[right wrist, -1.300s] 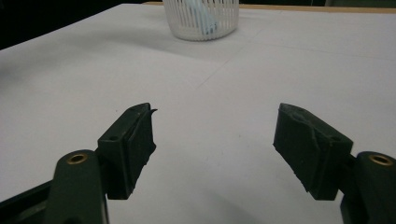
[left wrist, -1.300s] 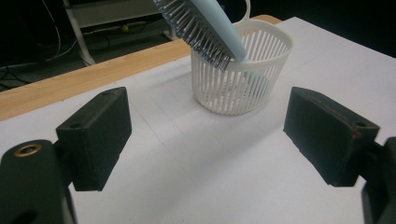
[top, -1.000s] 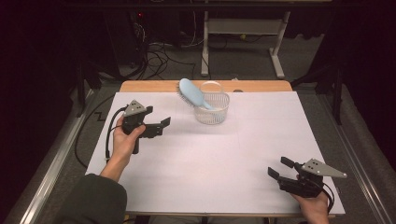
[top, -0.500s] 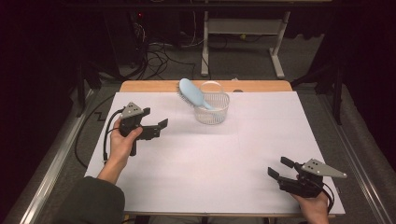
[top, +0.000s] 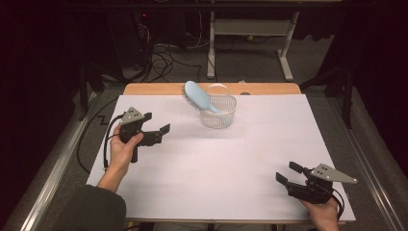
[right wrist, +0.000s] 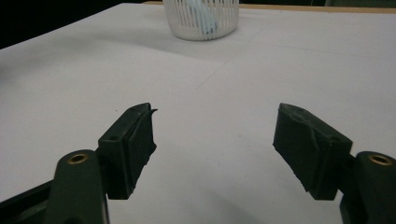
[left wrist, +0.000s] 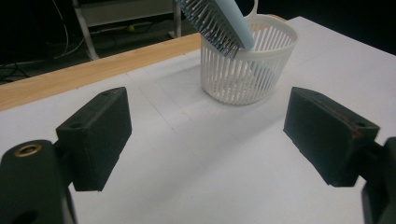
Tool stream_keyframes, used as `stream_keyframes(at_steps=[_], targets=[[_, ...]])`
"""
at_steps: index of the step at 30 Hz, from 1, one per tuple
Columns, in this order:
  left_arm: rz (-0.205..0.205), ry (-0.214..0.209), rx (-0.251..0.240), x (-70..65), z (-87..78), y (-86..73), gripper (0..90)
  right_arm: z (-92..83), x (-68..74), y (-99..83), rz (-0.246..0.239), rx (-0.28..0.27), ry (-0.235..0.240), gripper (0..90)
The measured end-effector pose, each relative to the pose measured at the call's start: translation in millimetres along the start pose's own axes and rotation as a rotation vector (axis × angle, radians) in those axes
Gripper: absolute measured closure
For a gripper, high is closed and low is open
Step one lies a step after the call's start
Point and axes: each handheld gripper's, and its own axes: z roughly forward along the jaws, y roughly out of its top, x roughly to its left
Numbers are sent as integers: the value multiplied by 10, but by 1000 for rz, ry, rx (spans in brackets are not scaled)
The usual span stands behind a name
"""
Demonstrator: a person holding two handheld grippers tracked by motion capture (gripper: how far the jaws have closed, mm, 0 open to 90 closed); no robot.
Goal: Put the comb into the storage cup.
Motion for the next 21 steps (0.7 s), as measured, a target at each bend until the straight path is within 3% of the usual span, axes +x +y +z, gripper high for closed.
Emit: stream_keyframes(at_steps=[21], targets=[[-9, 12, -5, 34, -99, -85, 161, -2, -3, 0, 2, -2, -2, 296]])
